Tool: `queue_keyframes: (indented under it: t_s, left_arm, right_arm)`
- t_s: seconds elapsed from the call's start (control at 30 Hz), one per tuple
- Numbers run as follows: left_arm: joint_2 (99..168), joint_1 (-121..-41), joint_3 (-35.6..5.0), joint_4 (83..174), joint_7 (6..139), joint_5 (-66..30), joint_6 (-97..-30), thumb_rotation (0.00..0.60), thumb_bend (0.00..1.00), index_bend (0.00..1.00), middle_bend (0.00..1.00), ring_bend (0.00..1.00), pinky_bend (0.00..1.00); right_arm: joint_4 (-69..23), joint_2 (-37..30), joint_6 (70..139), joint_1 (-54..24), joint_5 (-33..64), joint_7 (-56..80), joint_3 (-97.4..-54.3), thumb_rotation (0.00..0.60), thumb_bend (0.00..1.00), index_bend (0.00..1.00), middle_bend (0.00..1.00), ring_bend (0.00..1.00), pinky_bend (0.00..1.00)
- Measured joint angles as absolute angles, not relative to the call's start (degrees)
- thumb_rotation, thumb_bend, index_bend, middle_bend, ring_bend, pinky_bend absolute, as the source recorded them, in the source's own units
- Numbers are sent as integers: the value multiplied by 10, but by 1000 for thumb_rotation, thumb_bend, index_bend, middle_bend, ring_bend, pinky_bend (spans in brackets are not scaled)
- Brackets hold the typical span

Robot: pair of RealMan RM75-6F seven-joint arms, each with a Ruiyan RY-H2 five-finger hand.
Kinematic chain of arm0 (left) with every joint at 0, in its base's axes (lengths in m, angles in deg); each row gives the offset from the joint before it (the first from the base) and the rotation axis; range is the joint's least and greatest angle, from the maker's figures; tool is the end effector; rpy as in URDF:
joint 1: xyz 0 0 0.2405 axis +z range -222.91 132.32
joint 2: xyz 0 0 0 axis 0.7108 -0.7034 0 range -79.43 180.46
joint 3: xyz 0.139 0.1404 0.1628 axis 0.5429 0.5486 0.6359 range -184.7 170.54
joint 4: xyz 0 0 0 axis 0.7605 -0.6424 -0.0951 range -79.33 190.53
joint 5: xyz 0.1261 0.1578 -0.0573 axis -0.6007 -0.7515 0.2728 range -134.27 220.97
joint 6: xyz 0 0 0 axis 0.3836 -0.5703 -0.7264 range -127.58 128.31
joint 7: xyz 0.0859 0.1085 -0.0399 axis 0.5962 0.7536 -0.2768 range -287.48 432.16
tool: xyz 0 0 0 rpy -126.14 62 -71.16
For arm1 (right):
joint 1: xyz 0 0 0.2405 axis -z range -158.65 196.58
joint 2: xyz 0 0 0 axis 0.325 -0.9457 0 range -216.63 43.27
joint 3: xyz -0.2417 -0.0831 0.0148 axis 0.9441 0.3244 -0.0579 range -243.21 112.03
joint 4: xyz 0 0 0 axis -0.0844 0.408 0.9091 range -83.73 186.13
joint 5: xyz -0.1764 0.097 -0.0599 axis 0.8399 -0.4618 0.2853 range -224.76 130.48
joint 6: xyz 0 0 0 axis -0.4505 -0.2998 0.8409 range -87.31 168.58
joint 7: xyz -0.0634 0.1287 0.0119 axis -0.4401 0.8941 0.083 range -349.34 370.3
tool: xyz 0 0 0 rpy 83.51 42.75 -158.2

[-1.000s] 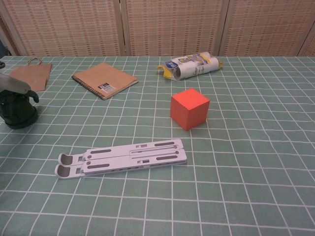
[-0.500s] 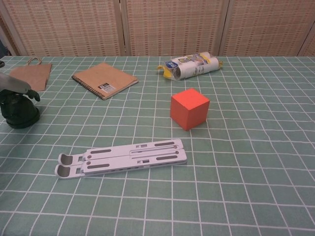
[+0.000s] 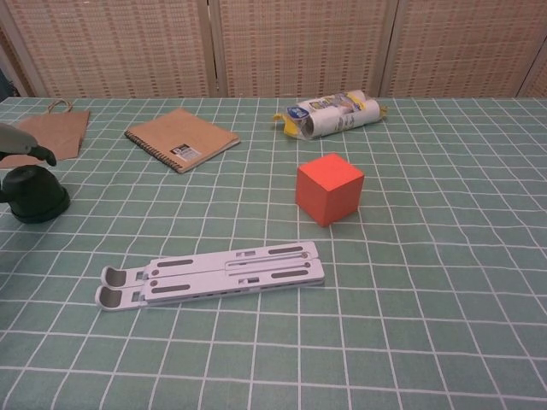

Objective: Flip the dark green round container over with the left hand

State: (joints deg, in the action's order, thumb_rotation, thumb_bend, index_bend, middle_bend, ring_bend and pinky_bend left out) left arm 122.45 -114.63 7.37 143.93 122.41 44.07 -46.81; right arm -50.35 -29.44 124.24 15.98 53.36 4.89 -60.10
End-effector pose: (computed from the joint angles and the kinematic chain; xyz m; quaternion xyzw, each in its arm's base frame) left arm -0.2290 0.3878 0.0752 -0.7280 -0.3938 0.0293 0.5604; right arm -0.2729 -0.1338 0.1484 0.6969 -0.3716 0.3577 0.4982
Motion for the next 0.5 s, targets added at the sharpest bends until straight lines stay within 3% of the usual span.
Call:
queue_keyframes:
  t_s: [0.5]
  left_arm:
    - [1232, -1117, 56, 1410, 1210, 414, -450, 600, 390, 0, 4, 0, 184]
  right_arm:
    - [-504, -293, 1240, 160, 530, 45, -602, 600, 47, 0, 0, 0, 0]
